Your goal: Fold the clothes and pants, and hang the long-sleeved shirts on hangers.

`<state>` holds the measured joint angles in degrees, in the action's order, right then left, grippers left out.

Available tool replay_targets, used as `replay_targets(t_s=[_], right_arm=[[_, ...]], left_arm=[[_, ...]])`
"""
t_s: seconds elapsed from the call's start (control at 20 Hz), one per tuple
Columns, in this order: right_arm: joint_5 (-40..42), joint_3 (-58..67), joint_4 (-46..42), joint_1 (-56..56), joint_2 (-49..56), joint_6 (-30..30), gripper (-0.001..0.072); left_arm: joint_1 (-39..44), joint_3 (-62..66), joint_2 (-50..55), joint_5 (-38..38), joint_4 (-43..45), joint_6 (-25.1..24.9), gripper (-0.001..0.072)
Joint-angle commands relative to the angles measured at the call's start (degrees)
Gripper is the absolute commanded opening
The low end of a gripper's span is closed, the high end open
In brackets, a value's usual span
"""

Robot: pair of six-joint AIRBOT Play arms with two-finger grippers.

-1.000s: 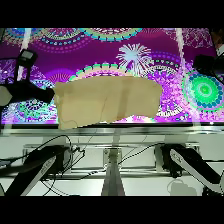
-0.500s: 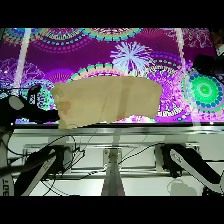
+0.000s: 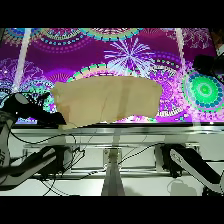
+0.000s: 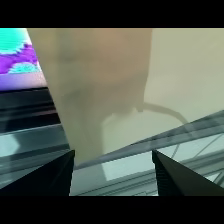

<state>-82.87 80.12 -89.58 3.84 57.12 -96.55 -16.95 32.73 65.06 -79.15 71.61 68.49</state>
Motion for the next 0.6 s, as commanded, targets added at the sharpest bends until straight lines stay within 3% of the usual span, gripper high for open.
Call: replay_targets(t_s=[0.0,0.2,0.55], right_arm=[[0.00,0.00,0.00,-0.02,0.02,0.00,0.0010],[0.00,0.00,0.00,-0.02,0.02,0.00,0.0010],[-0.02,0.00,0.00,-0.02,0.02,0.00,0.0011]], left_arm=[[-0.35,-0.02,4.74,-0.39,-1.62,-6.23,0.0525],[-0.35,0.02,5.70,-0.13,-1.44,-10.01,0.0509],[-1.92,4.70,2.54,-2.43,2.21,-8.92,0.0512]])
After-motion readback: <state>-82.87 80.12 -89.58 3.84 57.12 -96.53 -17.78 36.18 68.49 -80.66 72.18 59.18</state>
